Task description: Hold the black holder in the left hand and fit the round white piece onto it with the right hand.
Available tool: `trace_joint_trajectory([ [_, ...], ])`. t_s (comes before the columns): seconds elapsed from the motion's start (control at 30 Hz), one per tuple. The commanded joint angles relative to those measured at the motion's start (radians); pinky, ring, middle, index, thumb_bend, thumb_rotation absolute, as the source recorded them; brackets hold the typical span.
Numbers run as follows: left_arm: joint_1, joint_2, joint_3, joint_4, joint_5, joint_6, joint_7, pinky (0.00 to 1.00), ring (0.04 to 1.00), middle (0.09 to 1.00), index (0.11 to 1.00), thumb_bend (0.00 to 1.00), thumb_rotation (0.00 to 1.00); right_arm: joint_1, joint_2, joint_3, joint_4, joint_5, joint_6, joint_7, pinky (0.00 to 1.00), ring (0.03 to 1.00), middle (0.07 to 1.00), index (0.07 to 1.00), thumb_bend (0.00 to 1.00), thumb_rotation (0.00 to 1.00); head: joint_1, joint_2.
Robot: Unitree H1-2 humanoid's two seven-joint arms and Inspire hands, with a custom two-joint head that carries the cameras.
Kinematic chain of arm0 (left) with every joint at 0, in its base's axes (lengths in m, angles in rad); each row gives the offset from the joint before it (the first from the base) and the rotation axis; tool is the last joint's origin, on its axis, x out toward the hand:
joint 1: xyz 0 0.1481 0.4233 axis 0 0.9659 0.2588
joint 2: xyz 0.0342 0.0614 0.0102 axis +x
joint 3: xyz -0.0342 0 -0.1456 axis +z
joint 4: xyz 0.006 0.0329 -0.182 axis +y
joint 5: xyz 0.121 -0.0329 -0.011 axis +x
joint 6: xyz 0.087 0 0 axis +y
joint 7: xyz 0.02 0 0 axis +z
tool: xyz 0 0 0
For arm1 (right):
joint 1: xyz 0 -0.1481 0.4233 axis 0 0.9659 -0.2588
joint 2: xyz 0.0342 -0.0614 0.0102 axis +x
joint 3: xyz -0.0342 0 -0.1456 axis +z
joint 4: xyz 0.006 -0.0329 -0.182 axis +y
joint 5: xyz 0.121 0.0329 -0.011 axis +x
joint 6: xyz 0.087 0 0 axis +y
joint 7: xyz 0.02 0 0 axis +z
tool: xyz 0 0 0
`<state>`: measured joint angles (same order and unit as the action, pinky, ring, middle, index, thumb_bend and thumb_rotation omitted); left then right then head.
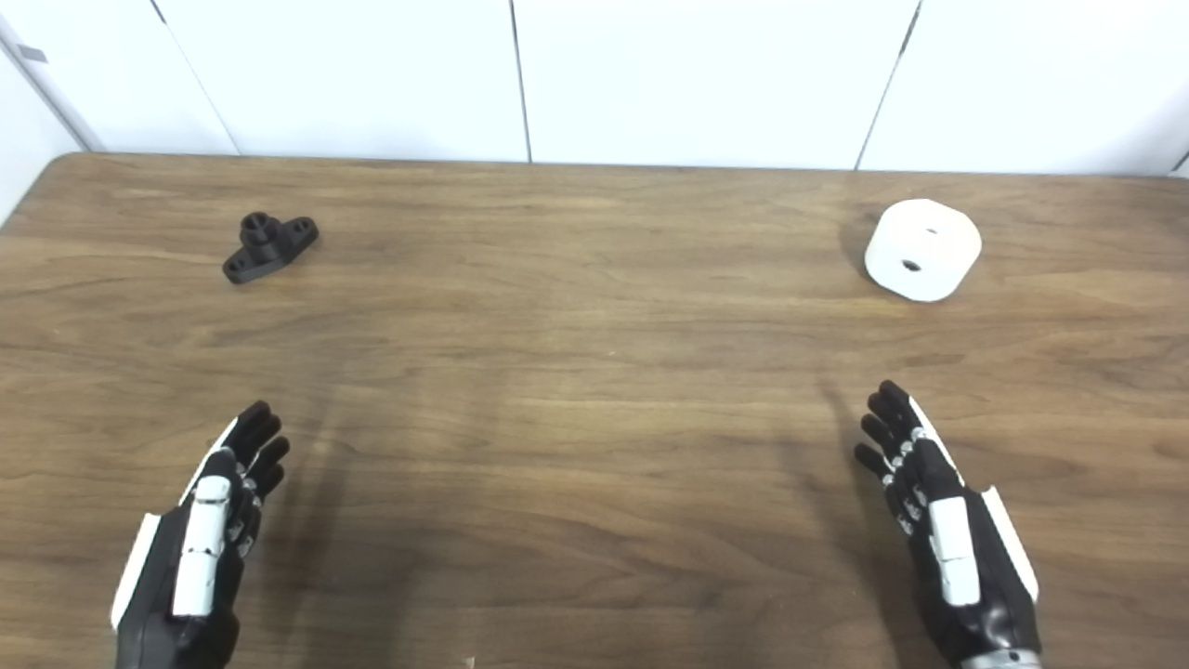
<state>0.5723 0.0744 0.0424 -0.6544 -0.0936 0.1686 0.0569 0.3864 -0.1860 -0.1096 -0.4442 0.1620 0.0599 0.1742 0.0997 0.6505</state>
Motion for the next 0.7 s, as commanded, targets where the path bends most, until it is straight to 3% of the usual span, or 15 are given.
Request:
trace_joint_trajectory([
  [0.0,-0.022,-0.02,-0.002,-0.016,0.01,-0.033,-0.003,0.96,0.943,0.951,0.936,0.41,0.93,0.001,-0.009,-0.005,-0.019,0.01,-0.033,0.0,0.91,0.948,0.955,0.955,0.69,1.0,0.009,-0.004],
  [0.43,-0.023,-0.041,-0.033,0.026,0.045,-0.072,0.01,0.91,0.916,0.922,0.913,0.37,0.86,-0.007,-0.02,-0.009,0.039,0.028,-0.06,0.014,0.94,0.973,0.975,0.97,0.68,1.0,0.124,-0.089],
  [0.67,-0.042,-0.048,-0.052,0.078,0.072,-0.109,0.019,0.88,0.895,0.901,0.889,0.34,0.79,-0.028,-0.028,-0.01,0.11,0.046,-0.122,0.03,0.97,0.979,0.983,0.975,0.64,1.0,0.185,-0.149],
])
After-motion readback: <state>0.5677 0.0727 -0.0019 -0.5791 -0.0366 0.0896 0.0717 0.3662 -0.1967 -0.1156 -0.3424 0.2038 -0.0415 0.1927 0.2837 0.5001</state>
